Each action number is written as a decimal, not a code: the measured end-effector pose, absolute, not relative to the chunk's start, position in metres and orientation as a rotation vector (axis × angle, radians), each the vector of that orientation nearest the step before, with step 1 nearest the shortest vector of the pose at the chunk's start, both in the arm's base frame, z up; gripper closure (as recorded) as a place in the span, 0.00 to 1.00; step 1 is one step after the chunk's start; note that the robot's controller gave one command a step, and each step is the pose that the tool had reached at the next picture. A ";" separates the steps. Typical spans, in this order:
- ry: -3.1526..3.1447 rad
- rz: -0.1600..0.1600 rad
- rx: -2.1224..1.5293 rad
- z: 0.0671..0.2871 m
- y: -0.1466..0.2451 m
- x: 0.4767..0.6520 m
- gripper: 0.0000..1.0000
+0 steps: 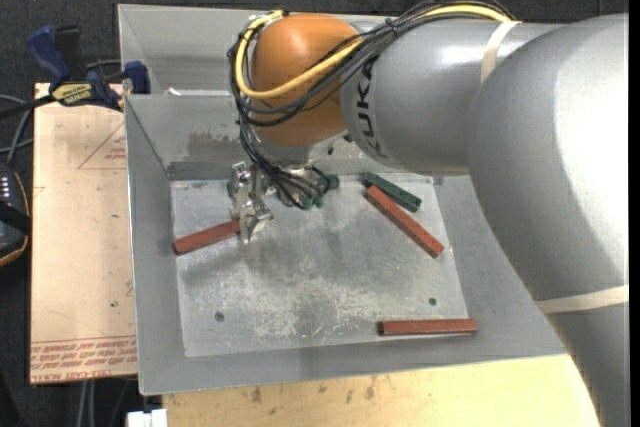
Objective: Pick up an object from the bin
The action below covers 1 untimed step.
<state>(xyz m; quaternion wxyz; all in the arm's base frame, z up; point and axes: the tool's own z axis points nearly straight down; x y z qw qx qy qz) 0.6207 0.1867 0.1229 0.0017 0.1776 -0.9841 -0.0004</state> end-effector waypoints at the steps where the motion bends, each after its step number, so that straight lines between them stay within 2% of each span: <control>1: -3.089 -0.002 0.589 0.235 0.186 0.624 1.00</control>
Offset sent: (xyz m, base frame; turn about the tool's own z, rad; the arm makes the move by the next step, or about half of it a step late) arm 0.0000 0.0000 0.0000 0.0000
